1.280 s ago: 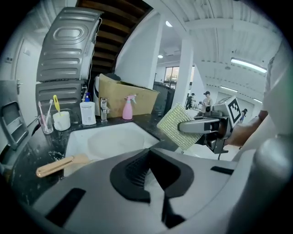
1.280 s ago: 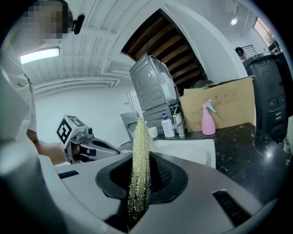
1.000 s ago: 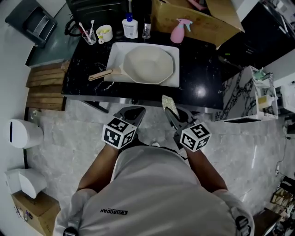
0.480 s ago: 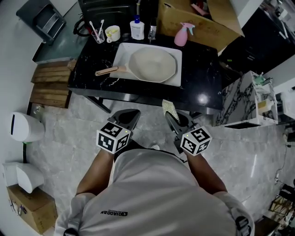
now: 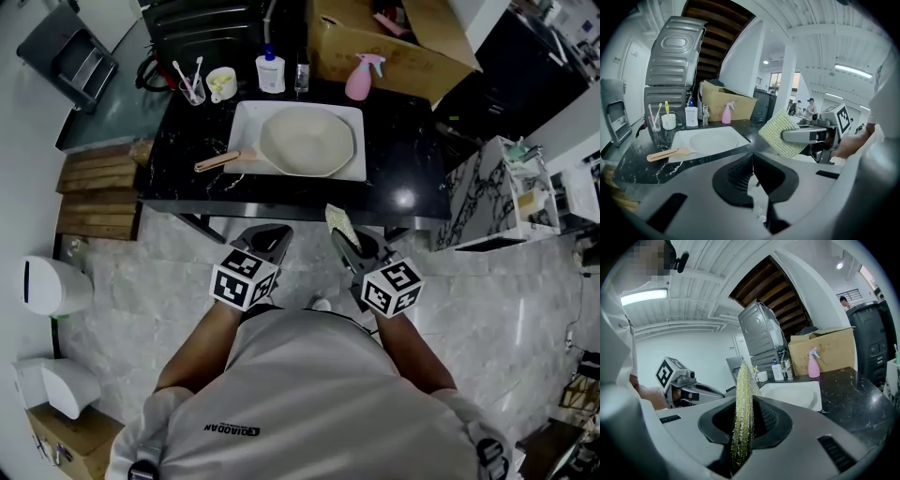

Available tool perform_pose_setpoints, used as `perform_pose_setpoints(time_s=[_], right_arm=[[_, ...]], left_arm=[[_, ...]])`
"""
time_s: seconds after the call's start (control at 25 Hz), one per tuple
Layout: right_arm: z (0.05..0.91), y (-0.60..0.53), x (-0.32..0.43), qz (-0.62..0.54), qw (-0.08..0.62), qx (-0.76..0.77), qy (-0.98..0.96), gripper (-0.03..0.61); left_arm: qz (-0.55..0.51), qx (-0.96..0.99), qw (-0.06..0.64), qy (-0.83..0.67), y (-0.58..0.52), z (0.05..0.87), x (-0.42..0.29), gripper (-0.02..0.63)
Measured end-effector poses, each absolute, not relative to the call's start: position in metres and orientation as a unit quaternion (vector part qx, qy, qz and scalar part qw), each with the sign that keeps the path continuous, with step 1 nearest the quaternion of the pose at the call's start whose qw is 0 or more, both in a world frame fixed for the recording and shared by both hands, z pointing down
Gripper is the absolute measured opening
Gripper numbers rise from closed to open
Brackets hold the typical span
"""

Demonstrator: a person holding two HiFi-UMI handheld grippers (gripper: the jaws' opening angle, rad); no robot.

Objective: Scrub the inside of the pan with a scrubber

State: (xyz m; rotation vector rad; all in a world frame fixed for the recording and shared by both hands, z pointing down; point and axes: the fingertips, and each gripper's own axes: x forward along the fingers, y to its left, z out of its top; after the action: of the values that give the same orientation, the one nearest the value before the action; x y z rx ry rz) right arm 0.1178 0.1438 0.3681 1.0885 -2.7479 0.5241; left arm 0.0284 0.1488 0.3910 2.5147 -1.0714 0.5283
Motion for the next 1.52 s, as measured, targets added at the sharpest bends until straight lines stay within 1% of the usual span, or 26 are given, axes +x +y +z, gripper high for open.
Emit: perform_pose_setpoints(time_s=[0.72, 1.52], right_arm=[[0.367, 0.151, 0.092, 0.174, 0.073, 0.395, -0.899, 0.08], [0.367, 0.15, 0.088, 0.173, 0.074, 0.403, -0.896, 0.08]], left_arm=[[0.179, 0.908, 0.14, -0.352, 0.147, 0.367, 0.001, 0.015], [0.175, 0.908, 0.134, -0.356, 0.143, 0.363, -0.007, 0.016]])
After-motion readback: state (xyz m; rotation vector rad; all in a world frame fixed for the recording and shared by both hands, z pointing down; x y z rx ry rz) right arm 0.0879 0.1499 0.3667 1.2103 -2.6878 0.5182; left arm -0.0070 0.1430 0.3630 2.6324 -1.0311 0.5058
